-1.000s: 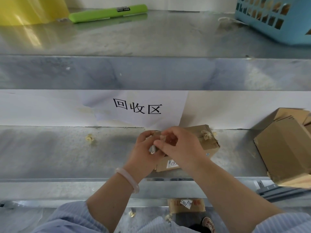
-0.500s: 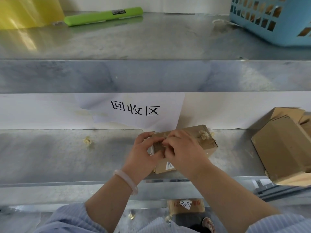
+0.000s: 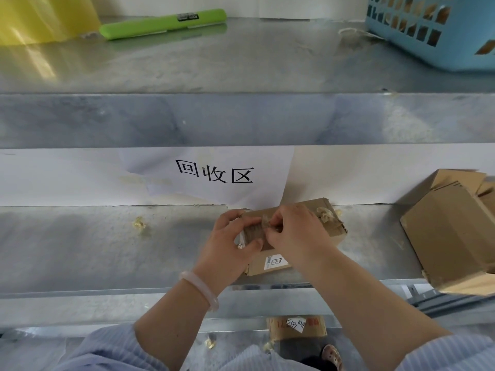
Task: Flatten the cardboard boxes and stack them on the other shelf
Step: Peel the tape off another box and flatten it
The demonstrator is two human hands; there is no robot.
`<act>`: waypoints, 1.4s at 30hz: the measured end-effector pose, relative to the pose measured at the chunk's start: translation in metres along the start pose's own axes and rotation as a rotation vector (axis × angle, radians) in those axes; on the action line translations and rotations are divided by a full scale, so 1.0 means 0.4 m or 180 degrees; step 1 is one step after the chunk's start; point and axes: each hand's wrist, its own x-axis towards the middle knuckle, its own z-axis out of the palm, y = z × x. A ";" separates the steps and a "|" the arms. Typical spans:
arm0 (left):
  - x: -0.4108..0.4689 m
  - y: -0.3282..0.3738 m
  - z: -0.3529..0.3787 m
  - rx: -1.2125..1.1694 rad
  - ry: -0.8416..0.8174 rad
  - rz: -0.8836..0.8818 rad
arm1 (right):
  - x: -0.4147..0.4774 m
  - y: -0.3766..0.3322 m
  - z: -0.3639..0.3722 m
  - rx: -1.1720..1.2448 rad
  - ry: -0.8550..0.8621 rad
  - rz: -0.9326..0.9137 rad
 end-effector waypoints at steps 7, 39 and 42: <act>0.003 0.004 -0.002 0.0175 -0.0019 -0.0042 | 0.019 0.017 -0.031 0.0275 0.0127 0.0166; 0.019 0.060 0.018 0.1118 0.0006 0.0475 | 0.026 0.075 -0.047 0.0091 0.0456 0.0302; 0.016 0.061 0.015 0.1145 -0.0020 0.0541 | 0.037 0.106 -0.062 -0.0004 0.0700 0.0192</act>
